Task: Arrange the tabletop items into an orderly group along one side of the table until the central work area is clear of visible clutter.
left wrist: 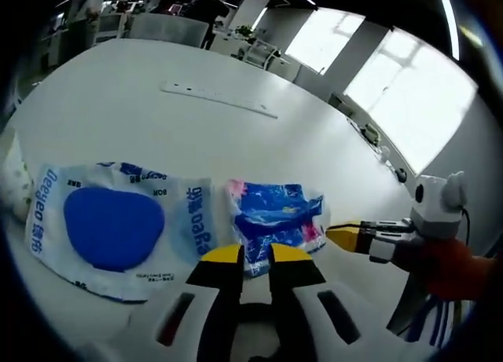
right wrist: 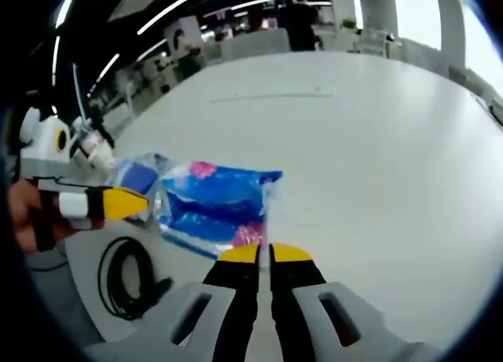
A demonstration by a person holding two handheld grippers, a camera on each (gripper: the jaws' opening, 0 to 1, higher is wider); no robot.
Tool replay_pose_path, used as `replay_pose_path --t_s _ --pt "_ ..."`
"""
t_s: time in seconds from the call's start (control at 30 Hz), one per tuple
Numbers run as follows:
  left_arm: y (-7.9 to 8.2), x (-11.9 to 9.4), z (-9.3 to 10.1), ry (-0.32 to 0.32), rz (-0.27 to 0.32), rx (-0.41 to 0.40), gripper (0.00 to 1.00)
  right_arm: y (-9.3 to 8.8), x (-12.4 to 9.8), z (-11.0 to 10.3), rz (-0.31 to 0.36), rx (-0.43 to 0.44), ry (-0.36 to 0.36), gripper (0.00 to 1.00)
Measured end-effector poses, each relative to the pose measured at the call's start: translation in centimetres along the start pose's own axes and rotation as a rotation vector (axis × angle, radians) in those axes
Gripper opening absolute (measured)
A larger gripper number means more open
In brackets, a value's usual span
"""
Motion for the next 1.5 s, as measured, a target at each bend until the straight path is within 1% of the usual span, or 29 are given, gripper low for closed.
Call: replay_pose_path --t_s 0.07,0.27,0.53,0.67,0.87,1.0,1.1,1.2,1.33,1.43,1.5 --pt "-0.1 -0.4 -0.1 0.009 0.000 0.006 0.13 0.0 0.0 0.0 -0.001 -0.005 -0.002 0.02" --pt "0.0 -1.3 -0.6 0.014 0.017 0.012 0.12 0.1 0.2 0.2 -0.004 -0.010 -0.009 0.01" --pt "-0.9 -2.5 -1.6 0.035 0.014 0.027 0.11 -0.1 0.1 0.1 -0.012 -0.034 -0.010 0.01" --pt "-1.6 -3.1 -1.7 0.043 0.004 0.056 0.12 -0.4 -0.1 0.5 -0.010 -0.030 -0.013 0.00" --pt "-3.2 -3.4 -1.4 0.046 -0.016 0.107 0.12 -0.8 -0.4 0.6 -0.012 -0.032 -0.016 0.00" --pt "-3.9 -3.7 -1.5 0.046 -0.023 0.107 0.12 -0.8 -0.5 0.1 -0.009 -0.022 -0.013 0.01" --pt "-3.8 -3.8 -1.8 0.049 -0.020 0.108 0.12 -0.7 -0.5 -0.2 0.002 0.013 -0.018 0.00" --pt "-4.2 -4.1 -2.0 0.051 -0.021 0.110 0.12 -0.7 -0.2 -0.6 0.003 0.029 -0.010 0.00" --pt "-4.9 -4.6 -2.6 0.055 -0.035 0.109 0.13 -0.8 -0.2 -1.1 0.002 0.029 -0.012 0.01" --pt "-5.5 -4.7 -3.1 0.061 -0.049 0.118 0.13 -1.0 -0.5 -1.4 0.003 0.017 -0.017 0.06" --pt "-5.8 -4.7 -3.5 0.064 -0.052 0.115 0.13 -1.1 -0.6 -1.6 0.004 0.010 -0.013 0.07"
Point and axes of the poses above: the point that each gripper's makers call its tool centre point, and the gripper's own axes: x roughly forward along the fingers, z roughly to its right, y roughly out of its top, the point moved 5 cm from there along -x, roughly backward along the fingers, and after that the axes turned 12 degrees about -z, right-handed, at the moved point
